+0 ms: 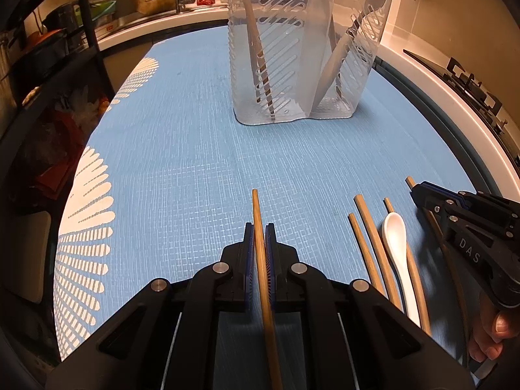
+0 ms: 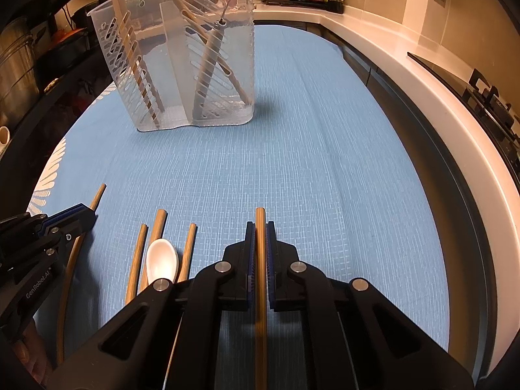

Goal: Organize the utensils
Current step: 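Hold both grasped chopsticks and raise them off the cloth, then carry both chopsticks up over the clear holder and lower them in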

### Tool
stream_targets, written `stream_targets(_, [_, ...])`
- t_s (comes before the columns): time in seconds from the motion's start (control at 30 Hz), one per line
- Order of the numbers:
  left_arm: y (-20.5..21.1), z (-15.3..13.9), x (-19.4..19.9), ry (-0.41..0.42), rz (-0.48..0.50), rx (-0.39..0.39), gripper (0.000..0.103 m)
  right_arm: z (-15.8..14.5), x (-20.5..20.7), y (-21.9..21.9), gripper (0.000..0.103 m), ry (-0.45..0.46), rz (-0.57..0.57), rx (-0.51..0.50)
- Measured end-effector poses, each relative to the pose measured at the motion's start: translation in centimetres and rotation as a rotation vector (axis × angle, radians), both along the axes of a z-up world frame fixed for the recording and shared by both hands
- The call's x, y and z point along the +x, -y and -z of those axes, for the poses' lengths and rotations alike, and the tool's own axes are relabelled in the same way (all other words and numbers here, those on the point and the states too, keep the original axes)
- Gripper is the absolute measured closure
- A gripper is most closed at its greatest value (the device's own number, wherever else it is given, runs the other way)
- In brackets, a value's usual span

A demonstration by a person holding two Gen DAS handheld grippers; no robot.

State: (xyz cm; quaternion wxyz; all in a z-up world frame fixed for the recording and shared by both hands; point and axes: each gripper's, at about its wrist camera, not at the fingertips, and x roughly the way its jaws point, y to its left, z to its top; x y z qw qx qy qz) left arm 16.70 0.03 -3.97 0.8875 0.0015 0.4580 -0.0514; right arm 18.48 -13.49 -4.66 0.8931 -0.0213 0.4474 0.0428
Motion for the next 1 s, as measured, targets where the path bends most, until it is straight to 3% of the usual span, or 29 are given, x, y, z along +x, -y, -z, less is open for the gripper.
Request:
stream_targets(0.23, [-0.4,-0.1,0.3,-0.009,-0.006,-0.018,0.096,-0.3,0.0,0.4,0.097,-0.002,0.015,0.014])
stream_targets(0.5, [-1.0,-1.1,0.1,-0.002,-0.016,-0.06,0.097,-3.1,-0.8,0.5,0.097,0.054,-0.006,0.053])
stream_targets(1.0, [-1.3,-8.2,-2.0,0.156,0.021,-0.12,0.097,-10.4,-2.5,0.6,0.097,0.186,-0.059,0.082])
